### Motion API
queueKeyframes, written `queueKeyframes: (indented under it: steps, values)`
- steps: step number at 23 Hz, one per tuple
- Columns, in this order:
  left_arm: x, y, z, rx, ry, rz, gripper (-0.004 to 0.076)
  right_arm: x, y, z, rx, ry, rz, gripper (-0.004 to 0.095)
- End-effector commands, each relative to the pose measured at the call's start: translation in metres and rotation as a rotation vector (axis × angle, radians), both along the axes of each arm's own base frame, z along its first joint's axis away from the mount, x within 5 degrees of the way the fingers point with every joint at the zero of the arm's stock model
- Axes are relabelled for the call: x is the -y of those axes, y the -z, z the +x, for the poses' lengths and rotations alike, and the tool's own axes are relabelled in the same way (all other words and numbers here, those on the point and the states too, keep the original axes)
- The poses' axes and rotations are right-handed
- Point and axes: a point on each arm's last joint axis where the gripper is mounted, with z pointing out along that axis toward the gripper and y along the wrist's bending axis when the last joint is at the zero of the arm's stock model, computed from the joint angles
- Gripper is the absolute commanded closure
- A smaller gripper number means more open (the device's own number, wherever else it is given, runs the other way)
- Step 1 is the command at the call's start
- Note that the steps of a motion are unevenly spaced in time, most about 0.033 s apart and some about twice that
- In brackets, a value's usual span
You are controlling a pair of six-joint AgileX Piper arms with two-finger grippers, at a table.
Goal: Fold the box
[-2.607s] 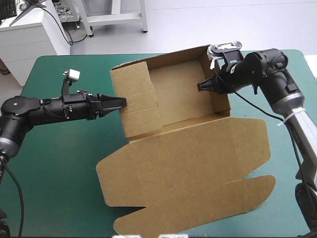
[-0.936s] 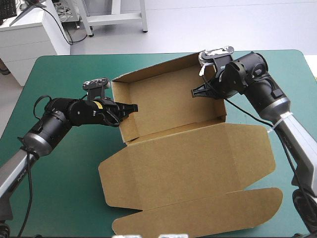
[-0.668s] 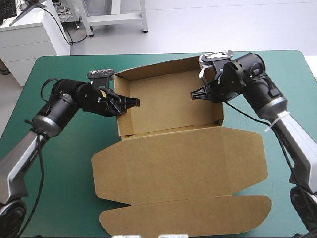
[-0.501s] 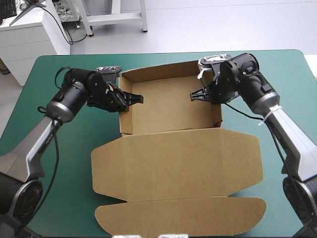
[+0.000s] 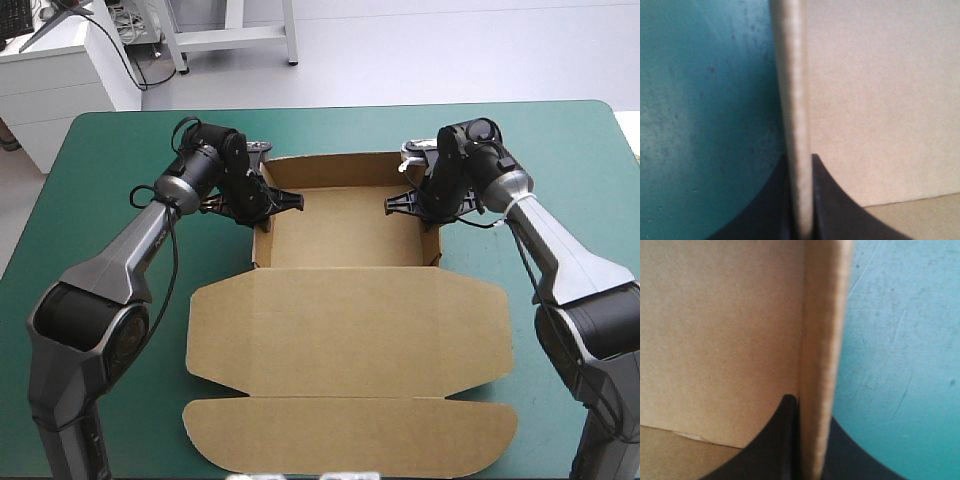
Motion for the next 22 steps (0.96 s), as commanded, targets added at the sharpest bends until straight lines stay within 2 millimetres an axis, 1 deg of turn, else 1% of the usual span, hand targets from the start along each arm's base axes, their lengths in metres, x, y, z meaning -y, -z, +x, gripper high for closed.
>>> queueKeyframes:
  steps: [1, 3, 6, 8, 9, 10, 12, 13, 14, 15, 17, 18, 19, 21, 22]
  values:
    - [0.004, -0.03, -0.004, 0.077, 0.002, -0.061, 0.0732, -0.002, -0.023, -0.005, 0.054, -0.026, 0.055, 0.0912]
    - [0.006, -0.026, -0.002, 0.064, 0.003, -0.058, 0.0732, -0.002, -0.023, -0.004, 0.069, -0.025, 0.058, 0.0912]
    - [0.007, -0.017, 0.001, 0.032, 0.004, -0.049, 0.0732, -0.004, -0.015, 0.0, 0.057, -0.04, 0.046, 0.0911]
    - [0.008, -0.016, 0.002, 0.037, 0.003, -0.052, 0.0732, -0.004, -0.011, 0.001, 0.037, -0.047, 0.036, 0.0909]
    - [0.008, -0.016, 0.002, 0.041, 0.004, -0.053, 0.0729, -0.004, -0.008, 0.002, 0.027, -0.054, 0.031, 0.0884]
    - [0.008, -0.016, 0.003, 0.046, 0.02, -0.05, 0.0717, -0.004, -0.007, 0.002, 0.024, -0.059, 0.029, 0.0828]
    - [0.008, -0.016, 0.002, 0.046, 0.066, -0.045, 0.0644, -0.004, -0.007, 0.002, 0.022, -0.059, 0.028, 0.0635]
    - [0.008, -0.016, 0.002, 0.049, 0.08, -0.042, 0.0575, -0.004, -0.007, 0.002, 0.018, -0.059, 0.027, 0.0486]
    - [0.008, -0.016, 0.002, 0.05, 0.084, -0.041, 0.0534, -0.004, -0.006, 0.002, 0.016, -0.059, 0.026, 0.0407]
    - [0.008, -0.016, 0.002, 0.05, 0.084, -0.041, 0.0466, -0.004, -0.006, 0.001, 0.013, -0.06, 0.025, 0.0289]
    - [0.008, -0.016, 0.002, 0.052, 0.082, -0.041, 0.0358, -0.004, -0.006, 0.001, 0.013, -0.057, 0.026, 0.0135]
    - [0.008, -0.016, 0.002, 0.052, 0.082, -0.041, 0.0302, -0.004, -0.006, 0.001, 0.013, -0.058, 0.026, 0.007]
    - [0.008, -0.016, 0.002, 0.052, 0.082, -0.041, 0.0263, -0.004, -0.006, 0.002, 0.015, -0.055, 0.025, 0.0025]
    - [0.008, -0.016, 0.002, 0.051, 0.083, -0.039, 0.0199, -0.003, -0.007, 0.002, 0.019, -0.055, 0.024, -0.0002]
    - [0.007, -0.016, 0.002, 0.052, 0.083, -0.037, 0.0189, -0.004, -0.008, 0.002, 0.021, -0.054, 0.025, -0.0002]
